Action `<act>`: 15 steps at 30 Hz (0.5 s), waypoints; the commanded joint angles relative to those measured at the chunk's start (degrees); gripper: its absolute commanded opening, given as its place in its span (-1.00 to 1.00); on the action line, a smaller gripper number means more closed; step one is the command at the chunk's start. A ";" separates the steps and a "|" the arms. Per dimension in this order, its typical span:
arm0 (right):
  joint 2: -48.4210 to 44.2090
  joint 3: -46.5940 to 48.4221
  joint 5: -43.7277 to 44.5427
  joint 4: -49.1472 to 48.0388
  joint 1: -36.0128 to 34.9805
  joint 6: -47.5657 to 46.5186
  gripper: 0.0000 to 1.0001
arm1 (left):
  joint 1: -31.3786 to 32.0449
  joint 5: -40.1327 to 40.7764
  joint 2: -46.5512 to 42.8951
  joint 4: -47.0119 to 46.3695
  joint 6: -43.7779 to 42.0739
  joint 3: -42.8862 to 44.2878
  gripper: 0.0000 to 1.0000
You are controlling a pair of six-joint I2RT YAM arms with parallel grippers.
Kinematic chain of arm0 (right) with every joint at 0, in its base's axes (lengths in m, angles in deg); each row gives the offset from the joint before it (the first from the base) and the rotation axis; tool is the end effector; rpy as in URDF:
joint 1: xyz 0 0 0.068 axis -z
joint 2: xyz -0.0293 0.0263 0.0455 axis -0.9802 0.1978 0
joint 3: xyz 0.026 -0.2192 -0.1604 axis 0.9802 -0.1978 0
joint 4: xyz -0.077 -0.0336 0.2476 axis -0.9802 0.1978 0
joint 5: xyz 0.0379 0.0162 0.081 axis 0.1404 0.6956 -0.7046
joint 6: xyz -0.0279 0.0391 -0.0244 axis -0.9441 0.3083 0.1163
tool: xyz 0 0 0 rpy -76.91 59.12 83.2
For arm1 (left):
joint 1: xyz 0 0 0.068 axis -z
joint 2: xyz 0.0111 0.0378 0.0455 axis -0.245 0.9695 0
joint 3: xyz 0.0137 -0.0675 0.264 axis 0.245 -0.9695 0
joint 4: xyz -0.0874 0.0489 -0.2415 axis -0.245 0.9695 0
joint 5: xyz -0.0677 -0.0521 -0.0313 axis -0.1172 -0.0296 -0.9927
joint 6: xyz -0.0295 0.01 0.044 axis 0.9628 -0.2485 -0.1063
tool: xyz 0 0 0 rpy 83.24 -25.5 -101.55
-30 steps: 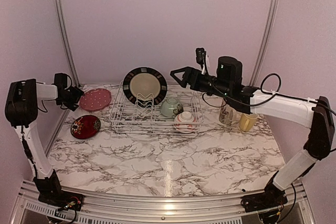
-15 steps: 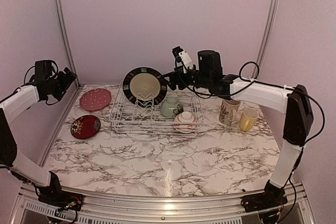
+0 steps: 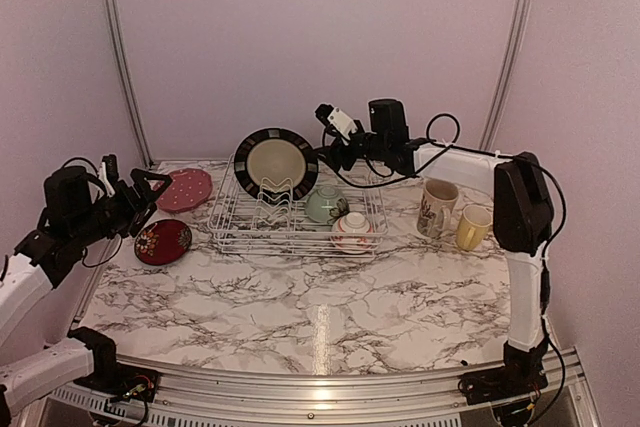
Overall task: Unload the mixed dishes from the dish rack
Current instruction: Grab the plate from the dish rack.
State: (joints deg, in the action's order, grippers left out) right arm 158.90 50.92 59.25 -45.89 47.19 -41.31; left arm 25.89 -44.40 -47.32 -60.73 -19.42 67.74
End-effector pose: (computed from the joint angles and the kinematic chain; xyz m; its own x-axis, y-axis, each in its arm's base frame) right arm 0.4292 0.2771 0.2769 0.1302 -0.4112 -0.9022 -0.8102 0.4803 -0.3359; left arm 0.1738 -0.0460 0.3056 -0.4683 -0.6356 -0.6138 0.1642 0.6199 -0.7673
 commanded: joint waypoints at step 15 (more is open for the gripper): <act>16.46 19.90 -7.03 3.49 0.03 0.26 -0.10 | 7.01 1.73 -6.31 4.12 4.35 0.26 0.98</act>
State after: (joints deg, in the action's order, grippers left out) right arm 172.64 66.13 53.74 -44.90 47.48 -41.97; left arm 32.44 -43.70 -52.65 -58.81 -15.29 66.75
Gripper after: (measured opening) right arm 0.515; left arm 0.989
